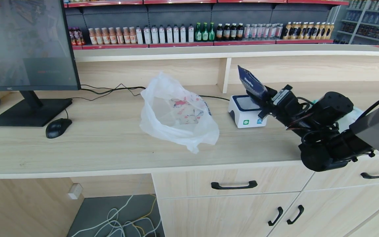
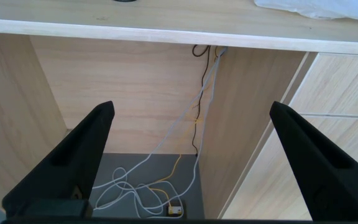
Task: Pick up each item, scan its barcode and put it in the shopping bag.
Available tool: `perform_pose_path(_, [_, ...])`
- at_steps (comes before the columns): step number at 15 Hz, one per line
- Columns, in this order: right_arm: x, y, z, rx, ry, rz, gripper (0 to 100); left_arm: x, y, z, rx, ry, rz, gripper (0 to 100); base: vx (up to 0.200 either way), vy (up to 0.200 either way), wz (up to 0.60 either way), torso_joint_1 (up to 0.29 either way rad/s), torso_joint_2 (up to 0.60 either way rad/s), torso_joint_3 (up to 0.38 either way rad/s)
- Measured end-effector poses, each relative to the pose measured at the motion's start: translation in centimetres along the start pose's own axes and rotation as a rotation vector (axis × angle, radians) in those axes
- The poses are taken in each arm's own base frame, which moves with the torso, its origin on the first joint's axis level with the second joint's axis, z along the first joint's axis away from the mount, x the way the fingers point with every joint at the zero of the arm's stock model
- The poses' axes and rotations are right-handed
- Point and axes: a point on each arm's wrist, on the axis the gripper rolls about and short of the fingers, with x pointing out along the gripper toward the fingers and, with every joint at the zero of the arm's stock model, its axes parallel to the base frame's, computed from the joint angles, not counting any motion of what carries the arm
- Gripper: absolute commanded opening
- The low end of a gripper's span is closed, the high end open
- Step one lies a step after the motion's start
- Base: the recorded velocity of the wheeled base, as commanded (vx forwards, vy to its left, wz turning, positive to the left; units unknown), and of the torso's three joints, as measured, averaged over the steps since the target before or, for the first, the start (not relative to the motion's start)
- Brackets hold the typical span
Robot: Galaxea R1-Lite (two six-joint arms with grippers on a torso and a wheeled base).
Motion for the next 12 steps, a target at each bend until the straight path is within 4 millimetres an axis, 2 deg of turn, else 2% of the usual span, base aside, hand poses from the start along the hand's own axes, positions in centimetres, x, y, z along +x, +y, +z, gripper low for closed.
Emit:
perform_pose_path(2, [0.3, -0.3, 1.0, 0.047, 0.014, -0.051, 0, 0.0, 0.0, 0.0, -0.001, 0.0, 0.001, 100, 0.0, 0.0, 0.0, 0.0, 0.0, 0.0])
perform_pose_path(6, [0.5, -0.7, 4.4, 0.196, 0.056, -0.18, 0, 0.0, 0.0, 0.0, -0.005, 0.003, 0.001, 100, 0.0, 0.0, 0.0, 0.0, 0.0, 0.0])
perform_pose_path(8, [-0.5, -0.8, 6.0, 0.298, 0.097, -0.237, 0, 0.0, 0.0, -0.1, -0.004, 0.005, 0.001, 100, 0.0, 0.0, 0.0, 0.0, 0.0, 0.0])
perform_pose_path(11, [-3.3, 0.6, 7.6, 0.52, 0.199, -0.272, 0, 0.0, 0.0, -0.1, -0.005, 0.005, 0.001, 100, 0.0, 0.0, 0.0, 0.0, 0.0, 0.0])
perform_pose_path(12, [-4.2, 0.7, 8.3, 0.603, 0.239, -0.338, 0, 0.0, 0.0, -0.1, -0.005, 0.005, 0.001, 100, 0.0, 0.0, 0.0, 0.0, 0.0, 0.0])
